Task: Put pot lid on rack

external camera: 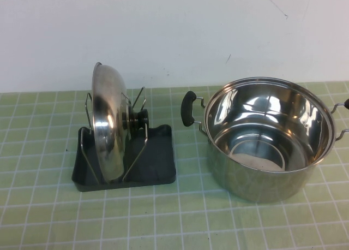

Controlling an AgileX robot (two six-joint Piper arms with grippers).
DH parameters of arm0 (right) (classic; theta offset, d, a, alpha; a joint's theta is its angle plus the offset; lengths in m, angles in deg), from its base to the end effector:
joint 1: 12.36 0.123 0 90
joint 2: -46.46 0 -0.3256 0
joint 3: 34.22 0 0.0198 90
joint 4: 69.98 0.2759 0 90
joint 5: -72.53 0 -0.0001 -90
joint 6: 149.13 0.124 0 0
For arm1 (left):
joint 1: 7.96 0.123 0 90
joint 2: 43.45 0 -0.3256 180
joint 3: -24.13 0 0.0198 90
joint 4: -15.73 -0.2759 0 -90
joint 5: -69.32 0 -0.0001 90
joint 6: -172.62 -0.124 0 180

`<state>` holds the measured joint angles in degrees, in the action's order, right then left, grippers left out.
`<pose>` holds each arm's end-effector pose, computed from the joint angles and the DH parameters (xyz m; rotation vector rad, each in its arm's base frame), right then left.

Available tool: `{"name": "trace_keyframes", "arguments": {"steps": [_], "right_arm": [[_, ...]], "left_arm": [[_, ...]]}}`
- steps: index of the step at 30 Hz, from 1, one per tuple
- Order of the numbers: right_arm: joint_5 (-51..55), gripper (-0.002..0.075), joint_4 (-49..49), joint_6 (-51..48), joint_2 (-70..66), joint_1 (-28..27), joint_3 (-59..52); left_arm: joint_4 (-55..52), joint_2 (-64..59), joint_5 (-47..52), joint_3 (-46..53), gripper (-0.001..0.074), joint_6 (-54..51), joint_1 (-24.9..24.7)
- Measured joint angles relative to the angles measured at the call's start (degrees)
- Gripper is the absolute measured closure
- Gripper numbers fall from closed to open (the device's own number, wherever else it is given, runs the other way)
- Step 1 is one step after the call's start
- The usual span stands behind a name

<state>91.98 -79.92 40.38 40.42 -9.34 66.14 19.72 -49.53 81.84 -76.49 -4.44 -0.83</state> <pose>0.0697 -0.0035 0.1659 -0.0057 1.8297 -0.0140 0.0722 0.0071 0.1818 -0.1967 1.6982 -0.0091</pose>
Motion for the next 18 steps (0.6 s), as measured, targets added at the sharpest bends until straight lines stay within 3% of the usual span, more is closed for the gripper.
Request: {"name": "trace_keyframes", "arguments": {"steps": [6,18], "right_arm": [[0.04,0.0727,-0.10,0.00,0.00,0.00,0.00],[0.13,0.0727,-0.10,0.00,0.00,0.00,0.00]], "left_arm": [[0.09,0.00,4.32,0.00,0.0736,-6.17,-3.20],[0.09,0.04,4.37,0.00,0.0736,-8.47,-3.33]]}}
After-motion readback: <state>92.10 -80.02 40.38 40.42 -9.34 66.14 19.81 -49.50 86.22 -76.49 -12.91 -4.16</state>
